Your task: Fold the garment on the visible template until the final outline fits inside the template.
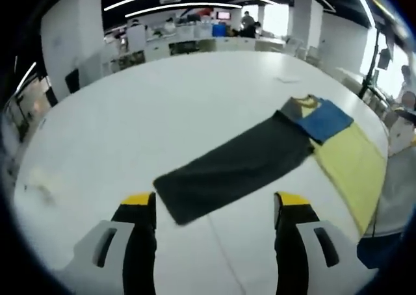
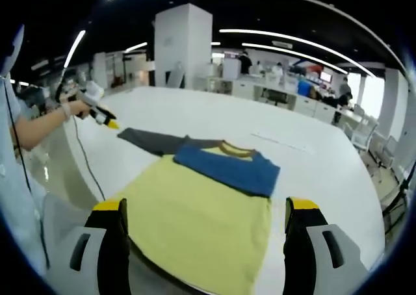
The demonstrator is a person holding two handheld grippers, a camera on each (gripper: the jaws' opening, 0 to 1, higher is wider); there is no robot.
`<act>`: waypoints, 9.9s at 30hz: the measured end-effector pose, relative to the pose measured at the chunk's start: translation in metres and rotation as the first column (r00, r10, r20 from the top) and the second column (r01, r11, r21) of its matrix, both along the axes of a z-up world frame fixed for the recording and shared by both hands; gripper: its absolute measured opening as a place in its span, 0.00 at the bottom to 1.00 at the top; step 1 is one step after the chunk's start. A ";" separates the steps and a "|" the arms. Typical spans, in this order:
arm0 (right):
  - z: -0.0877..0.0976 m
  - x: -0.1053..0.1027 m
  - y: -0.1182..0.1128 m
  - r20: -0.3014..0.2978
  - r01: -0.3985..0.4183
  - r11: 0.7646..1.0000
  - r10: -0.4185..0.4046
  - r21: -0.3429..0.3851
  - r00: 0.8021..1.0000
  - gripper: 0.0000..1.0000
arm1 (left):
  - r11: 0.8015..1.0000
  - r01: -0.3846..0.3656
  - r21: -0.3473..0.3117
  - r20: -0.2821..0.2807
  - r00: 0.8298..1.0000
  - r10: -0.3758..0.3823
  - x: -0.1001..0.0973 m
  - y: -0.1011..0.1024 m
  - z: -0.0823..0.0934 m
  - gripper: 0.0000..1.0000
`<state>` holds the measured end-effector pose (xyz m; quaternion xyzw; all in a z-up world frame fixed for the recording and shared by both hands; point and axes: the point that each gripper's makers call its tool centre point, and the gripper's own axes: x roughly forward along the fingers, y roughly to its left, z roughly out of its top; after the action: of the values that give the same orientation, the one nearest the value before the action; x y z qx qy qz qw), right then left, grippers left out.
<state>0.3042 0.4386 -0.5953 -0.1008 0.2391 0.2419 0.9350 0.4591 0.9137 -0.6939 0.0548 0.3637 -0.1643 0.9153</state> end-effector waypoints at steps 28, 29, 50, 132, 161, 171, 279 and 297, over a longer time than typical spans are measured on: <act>0.001 0.008 0.000 -0.014 0.014 1.000 -0.014 -0.018 1.000 1.00 | 0.989 -0.150 -0.018 0.026 0.988 0.150 0.033 0.039 -0.030 0.42; 0.001 0.008 0.000 -0.014 0.016 1.000 -0.016 -0.016 1.000 1.00 | 0.986 -0.163 -0.020 0.027 0.986 0.164 0.034 0.041 -0.030 0.40; -0.004 0.006 0.000 -0.022 0.015 1.000 -0.015 -0.009 1.000 1.00 | 0.952 -0.303 -0.042 0.030 0.952 0.305 0.046 0.068 -0.055 0.18; -0.001 0.003 -0.006 0.011 0.042 0.999 -0.042 -0.001 0.999 1.00 | 0.951 -0.300 -0.076 0.026 0.953 0.303 0.045 0.053 -0.033 0.00; 0.009 -0.004 -0.009 0.032 -0.027 1.000 0.026 0.005 0.999 1.00 | 0.969 -0.222 -0.104 0.124 0.964 0.234 0.049 0.015 0.043 0.00; 0.009 -0.006 -0.008 0.023 -0.031 0.999 0.031 0.008 0.999 1.00 | 0.977 -0.187 -0.103 0.164 0.966 0.202 0.056 0.000 0.064 0.00; 0.013 -0.044 -0.083 0.066 -0.121 0.991 0.118 0.049 0.991 1.00 | 0.993 0.098 -0.070 0.499 0.865 -0.050 0.063 -0.236 0.259 0.00; 0.009 -0.049 -0.095 0.059 -0.110 0.992 0.106 0.059 0.993 1.00 | 0.981 0.182 -0.060 0.489 0.862 -0.130 0.068 -0.291 0.251 0.00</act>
<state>0.2554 0.3438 -0.5859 -0.0914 0.1996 0.2966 0.9294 0.5270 0.6224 -0.4432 0.0758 0.1092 -0.2377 0.9622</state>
